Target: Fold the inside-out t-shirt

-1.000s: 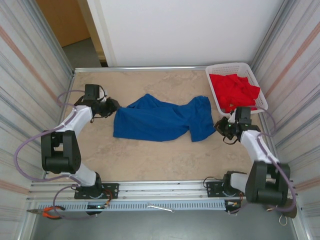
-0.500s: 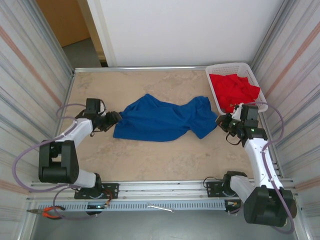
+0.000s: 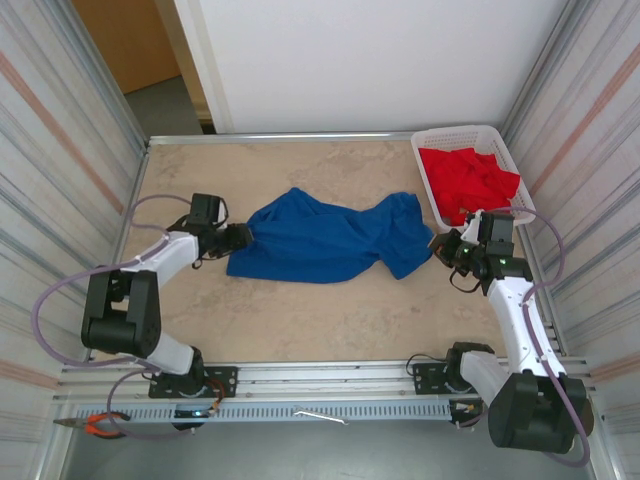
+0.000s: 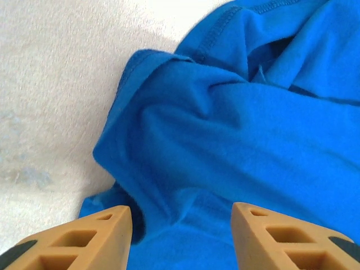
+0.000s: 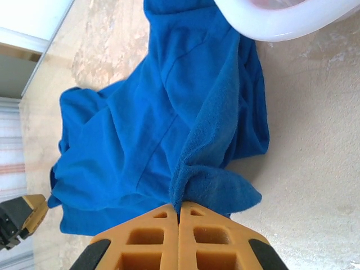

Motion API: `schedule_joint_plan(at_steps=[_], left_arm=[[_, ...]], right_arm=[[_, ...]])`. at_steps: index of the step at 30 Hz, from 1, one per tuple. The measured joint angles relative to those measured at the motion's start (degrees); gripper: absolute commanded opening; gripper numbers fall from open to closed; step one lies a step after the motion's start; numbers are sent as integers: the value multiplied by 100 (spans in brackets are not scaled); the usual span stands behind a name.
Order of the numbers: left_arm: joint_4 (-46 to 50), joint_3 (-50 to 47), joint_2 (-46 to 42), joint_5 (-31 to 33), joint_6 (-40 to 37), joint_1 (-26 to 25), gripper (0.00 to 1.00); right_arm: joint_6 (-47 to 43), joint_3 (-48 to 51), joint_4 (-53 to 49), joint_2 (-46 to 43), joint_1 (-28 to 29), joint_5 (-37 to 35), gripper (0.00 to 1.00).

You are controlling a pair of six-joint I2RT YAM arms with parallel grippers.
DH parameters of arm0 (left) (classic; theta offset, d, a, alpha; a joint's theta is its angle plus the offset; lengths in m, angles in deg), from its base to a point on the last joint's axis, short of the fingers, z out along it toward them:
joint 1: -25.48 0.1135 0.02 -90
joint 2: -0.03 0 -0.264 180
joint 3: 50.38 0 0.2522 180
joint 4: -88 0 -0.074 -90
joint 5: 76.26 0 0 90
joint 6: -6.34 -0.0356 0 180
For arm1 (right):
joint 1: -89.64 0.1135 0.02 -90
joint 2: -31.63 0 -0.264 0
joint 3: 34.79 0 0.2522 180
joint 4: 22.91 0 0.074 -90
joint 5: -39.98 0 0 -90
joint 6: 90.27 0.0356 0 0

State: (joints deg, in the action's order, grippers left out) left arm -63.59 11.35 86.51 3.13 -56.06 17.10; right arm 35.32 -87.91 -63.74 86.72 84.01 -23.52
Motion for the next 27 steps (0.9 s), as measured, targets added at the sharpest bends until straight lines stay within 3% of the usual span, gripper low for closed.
schedule_joint_plan(at_steps=[7, 14, 19, 23, 27], left_arm=[[2, 15, 101, 304, -87, -26, 49], [-7, -9, 125, 389, -166, -107, 39], [-114, -9, 330, 415, -225, -153, 26], [-131, -9, 490, 472, -249, -155, 2], [-127, -4, 501, 520, -299, -155, 0]], right_arm=[[2, 7, 0, 0, -2, 22, 0], [2, 7, 0, 0, -2, 37, 0], [4, 7, 0, -2, -2, 42, 0], [4, 7, 0, -9, -2, 42, 0], [20, 7, 0, -61, -2, 42, 0]])
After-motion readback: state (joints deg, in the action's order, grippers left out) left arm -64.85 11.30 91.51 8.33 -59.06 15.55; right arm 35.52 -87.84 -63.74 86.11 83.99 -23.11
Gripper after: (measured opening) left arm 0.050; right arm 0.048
